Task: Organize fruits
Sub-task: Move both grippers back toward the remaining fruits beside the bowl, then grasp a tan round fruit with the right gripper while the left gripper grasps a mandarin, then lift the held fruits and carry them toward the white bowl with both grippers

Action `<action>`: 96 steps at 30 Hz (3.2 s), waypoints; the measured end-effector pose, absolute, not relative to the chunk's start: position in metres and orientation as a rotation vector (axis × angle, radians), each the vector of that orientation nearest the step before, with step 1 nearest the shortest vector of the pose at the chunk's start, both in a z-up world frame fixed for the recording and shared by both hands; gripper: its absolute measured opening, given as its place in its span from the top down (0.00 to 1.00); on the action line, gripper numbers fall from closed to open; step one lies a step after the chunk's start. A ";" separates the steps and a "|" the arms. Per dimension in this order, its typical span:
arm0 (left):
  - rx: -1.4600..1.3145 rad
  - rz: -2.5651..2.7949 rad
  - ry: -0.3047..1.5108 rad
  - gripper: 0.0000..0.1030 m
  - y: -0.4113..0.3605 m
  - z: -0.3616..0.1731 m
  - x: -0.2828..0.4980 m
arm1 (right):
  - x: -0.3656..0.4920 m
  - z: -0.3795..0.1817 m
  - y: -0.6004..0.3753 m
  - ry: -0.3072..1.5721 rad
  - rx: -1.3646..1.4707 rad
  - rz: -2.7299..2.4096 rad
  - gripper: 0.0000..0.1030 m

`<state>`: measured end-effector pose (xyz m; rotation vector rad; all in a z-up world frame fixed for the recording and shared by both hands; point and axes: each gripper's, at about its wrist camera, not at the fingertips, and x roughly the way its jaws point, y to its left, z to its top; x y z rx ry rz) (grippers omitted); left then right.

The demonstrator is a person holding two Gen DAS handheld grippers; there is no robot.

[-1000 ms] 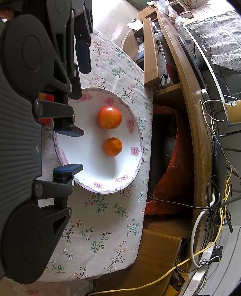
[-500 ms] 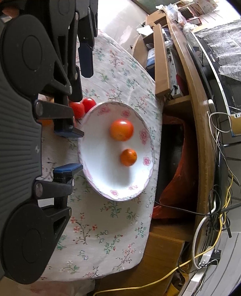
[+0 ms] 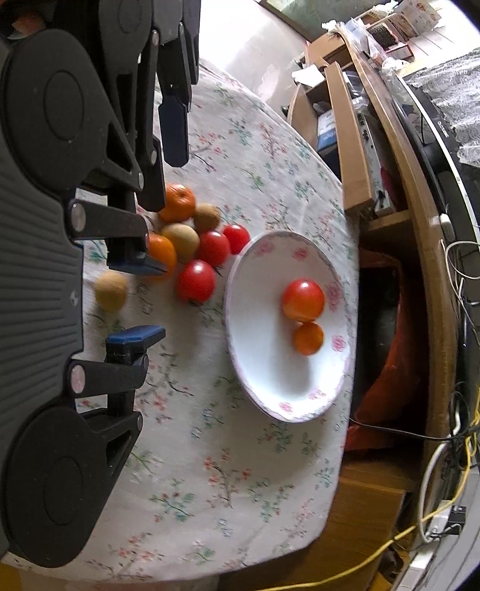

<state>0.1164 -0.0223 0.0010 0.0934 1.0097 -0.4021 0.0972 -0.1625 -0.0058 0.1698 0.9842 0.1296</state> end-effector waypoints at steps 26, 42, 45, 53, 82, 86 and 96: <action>0.205 -0.447 0.998 0.36 -0.014 -0.018 0.111 | 0.088 -0.032 -0.148 1.016 0.016 0.193 0.72; 0.234 -0.447 0.964 0.43 -0.028 -0.034 0.134 | 0.087 -0.031 -0.157 1.031 0.062 0.204 0.72; 0.259 -0.438 0.949 0.51 -0.031 -0.034 0.131 | 0.087 -0.031 -0.157 1.030 0.061 0.202 0.72; 0.265 -0.458 0.959 0.61 -0.034 -0.032 0.122 | 0.086 -0.030 -0.157 1.030 0.046 0.201 0.72; 0.351 -0.550 0.989 0.34 -0.022 -0.029 0.058 | 0.037 -0.028 -0.146 1.032 -0.075 0.263 0.66; 0.345 -0.546 0.980 0.30 -0.020 -0.028 0.060 | 0.034 -0.028 -0.149 1.040 -0.062 0.259 0.63; 0.341 -0.515 0.988 0.31 -0.019 -0.031 0.064 | 0.033 -0.028 -0.146 1.037 -0.096 0.248 0.66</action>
